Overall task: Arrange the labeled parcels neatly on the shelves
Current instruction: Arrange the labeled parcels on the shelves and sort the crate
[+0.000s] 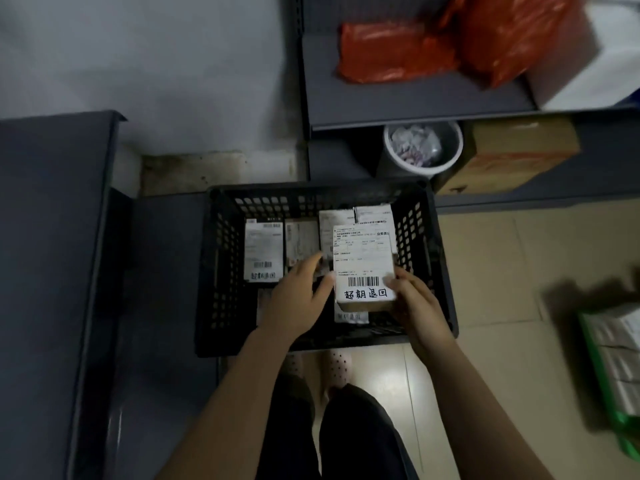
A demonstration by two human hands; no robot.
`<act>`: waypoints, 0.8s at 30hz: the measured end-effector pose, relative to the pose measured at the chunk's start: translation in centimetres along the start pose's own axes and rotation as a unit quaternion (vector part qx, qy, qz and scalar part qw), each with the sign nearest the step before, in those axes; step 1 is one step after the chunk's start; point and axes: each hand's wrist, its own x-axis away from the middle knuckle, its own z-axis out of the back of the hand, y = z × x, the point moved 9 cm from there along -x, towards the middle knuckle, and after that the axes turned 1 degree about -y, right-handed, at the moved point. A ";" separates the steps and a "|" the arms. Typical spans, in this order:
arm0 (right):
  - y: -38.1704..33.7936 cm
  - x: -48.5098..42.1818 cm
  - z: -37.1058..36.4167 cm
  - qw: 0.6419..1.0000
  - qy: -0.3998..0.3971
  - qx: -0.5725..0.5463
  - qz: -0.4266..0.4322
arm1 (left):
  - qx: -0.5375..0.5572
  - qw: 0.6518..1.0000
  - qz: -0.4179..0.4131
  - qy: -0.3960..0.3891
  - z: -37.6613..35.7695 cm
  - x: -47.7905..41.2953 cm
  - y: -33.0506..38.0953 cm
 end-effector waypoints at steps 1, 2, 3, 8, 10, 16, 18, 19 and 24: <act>0.9 -0.7 0.4 1.000 0.002 0.003 -0.010 | 0.031 0.999 0.016 -0.030 -2.1 -0.8 -0.9; 1.7 -1.4 0.8 1.000 0.003 0.010 -0.019 | 0.055 0.997 0.025 -0.056 -4.1 -1.4 -1.7; 2.4 -2.1 1.3 0.999 0.006 0.023 -0.024 | 0.072 0.994 0.030 -0.078 -6.1 -2.0 -2.4; 5.5 -4.8 4.0 0.993 0.040 0.106 -0.040 | 0.139 0.981 0.054 -0.125 -13.5 -3.8 -4.0; 6.0 -6.1 4.7 0.982 0.058 0.174 -0.043 | 0.146 0.979 0.054 -0.135 -15.3 -4.3 -4.2; 7.5 -10.3 5.7 0.912 0.070 0.404 -0.006 | 0.170 0.971 0.061 -0.160 -19.0 -6.0 -5.2; 7.3 -10.7 5.4 0.898 0.073 0.434 -0.012 | 0.153 0.971 0.067 -0.173 -20.1 -6.5 -5.6; 7.5 -11.0 5.4 0.890 0.068 0.450 -0.019 | 0.146 0.970 0.067 -0.181 -20.6 -6.8 -5.9; 9.6 -12.7 6.0 0.854 0.059 0.510 -0.084 | 0.103 0.961 0.079 -0.243 -23.0 -7.6 -7.4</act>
